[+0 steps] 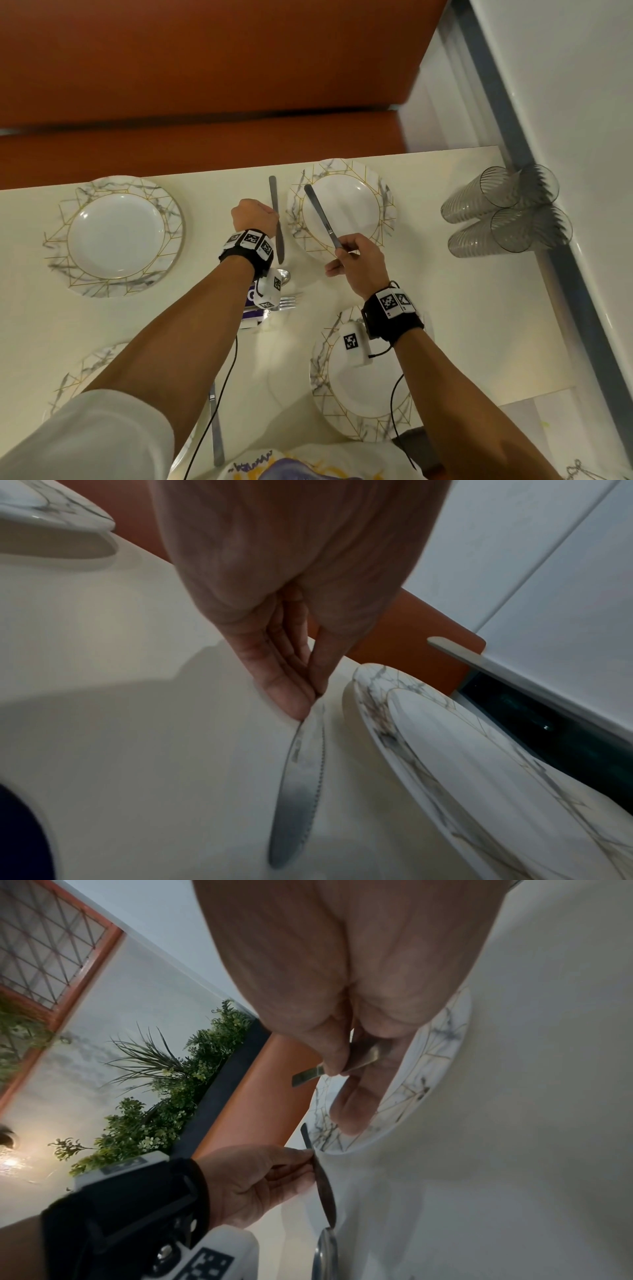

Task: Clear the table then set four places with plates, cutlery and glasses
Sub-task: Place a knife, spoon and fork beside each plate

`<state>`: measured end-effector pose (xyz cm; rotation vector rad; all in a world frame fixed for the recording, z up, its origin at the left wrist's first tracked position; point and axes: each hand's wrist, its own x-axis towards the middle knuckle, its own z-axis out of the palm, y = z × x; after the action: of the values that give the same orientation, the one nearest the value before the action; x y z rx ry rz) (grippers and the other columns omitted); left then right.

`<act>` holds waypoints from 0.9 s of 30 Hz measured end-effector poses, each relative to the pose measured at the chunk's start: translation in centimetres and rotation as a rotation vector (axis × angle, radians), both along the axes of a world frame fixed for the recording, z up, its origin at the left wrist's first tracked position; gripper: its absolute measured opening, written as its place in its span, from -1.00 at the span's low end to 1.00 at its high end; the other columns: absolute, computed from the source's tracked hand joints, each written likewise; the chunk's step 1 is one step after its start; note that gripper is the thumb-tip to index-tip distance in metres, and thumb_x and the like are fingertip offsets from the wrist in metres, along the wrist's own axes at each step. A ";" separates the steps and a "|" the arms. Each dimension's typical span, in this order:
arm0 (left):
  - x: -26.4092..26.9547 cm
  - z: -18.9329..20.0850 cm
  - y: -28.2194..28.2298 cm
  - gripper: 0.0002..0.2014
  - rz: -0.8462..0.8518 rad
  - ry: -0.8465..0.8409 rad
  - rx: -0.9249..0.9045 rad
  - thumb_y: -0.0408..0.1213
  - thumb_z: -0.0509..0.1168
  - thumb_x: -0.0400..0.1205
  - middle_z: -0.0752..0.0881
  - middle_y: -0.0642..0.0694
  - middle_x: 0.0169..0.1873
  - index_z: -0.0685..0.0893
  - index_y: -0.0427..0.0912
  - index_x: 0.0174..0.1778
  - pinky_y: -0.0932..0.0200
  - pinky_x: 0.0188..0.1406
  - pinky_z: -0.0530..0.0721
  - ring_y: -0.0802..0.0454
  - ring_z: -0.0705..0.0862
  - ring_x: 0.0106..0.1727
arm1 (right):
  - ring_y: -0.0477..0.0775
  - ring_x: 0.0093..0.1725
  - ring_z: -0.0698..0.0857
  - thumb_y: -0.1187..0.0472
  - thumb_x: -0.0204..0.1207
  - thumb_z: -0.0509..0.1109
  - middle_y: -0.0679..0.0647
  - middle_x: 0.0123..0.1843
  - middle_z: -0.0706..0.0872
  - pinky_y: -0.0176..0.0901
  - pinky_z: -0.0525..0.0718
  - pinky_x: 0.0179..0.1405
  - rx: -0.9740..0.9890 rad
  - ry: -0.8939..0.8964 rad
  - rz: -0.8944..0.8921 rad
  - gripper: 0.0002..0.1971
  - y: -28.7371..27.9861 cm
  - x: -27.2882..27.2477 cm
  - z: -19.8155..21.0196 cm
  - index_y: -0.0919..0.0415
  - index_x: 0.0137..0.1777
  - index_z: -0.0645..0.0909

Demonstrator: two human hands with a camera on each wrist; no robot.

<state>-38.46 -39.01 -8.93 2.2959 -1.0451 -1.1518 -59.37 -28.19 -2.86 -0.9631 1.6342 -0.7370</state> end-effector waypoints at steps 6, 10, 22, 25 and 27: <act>-0.1 0.2 0.2 -0.96 0.008 -0.009 -0.009 -0.32 0.57 0.57 0.87 -0.17 -0.15 0.90 -0.22 -0.14 -0.04 0.02 0.89 -0.16 0.86 -0.13 | 0.28 -0.28 0.85 0.40 0.68 0.32 0.12 0.00 0.69 0.29 0.85 -0.16 -0.004 0.015 0.011 -0.89 0.2 0.2 0.1 0.36 0.16 0.60; 0.1 0.0 0.5 -0.95 0.014 0.024 -0.007 -0.30 0.60 0.55 0.88 -0.16 -0.17 0.90 -0.20 -0.17 -0.08 0.04 0.89 -0.16 0.88 -0.14 | 0.26 -0.29 0.86 0.39 0.68 0.32 0.12 0.00 0.70 0.28 0.86 -0.16 -0.008 0.024 0.013 -0.89 0.3 0.2 0.2 0.35 0.16 0.60; 3.1 3.4 6.6 -0.77 -0.040 0.016 -0.203 -0.22 0.29 0.72 0.87 -0.11 -0.05 0.85 -0.20 0.07 0.19 -0.03 0.62 -0.08 0.77 0.00 | 0.23 -0.29 0.82 0.42 0.68 0.31 0.13 0.03 0.68 0.24 0.86 -0.19 -0.080 0.019 -0.002 -0.86 2.2 3.2 1.6 0.31 0.18 0.61; 3.9 4.9 8.8 -0.84 -0.060 0.138 -0.290 -0.18 0.33 0.73 0.87 0.03 -0.12 0.83 -0.08 0.04 0.12 0.09 0.78 0.03 0.82 -0.05 | 0.18 -0.33 0.81 0.39 0.68 0.31 0.18 0.03 0.69 0.21 0.86 -0.22 -0.116 0.002 0.024 -0.84 3.2 5.6 1.9 0.29 0.21 0.59; 4.1 6.1 10.2 -0.84 -0.075 0.212 -0.354 -0.16 0.34 0.75 0.87 0.05 -0.16 0.83 -0.07 0.06 0.17 0.01 0.79 0.06 0.84 -0.08 | 0.16 -0.35 0.81 0.39 0.68 0.31 0.24 0.05 0.70 0.15 0.85 -0.26 -0.122 -0.025 0.029 -0.83 3.9 7.3 2.3 0.29 0.23 0.58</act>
<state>-34.37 -28.79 -2.87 1.8357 -1.1548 -1.1077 -52.06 -24.30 -0.59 -1.0576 1.5646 -0.8337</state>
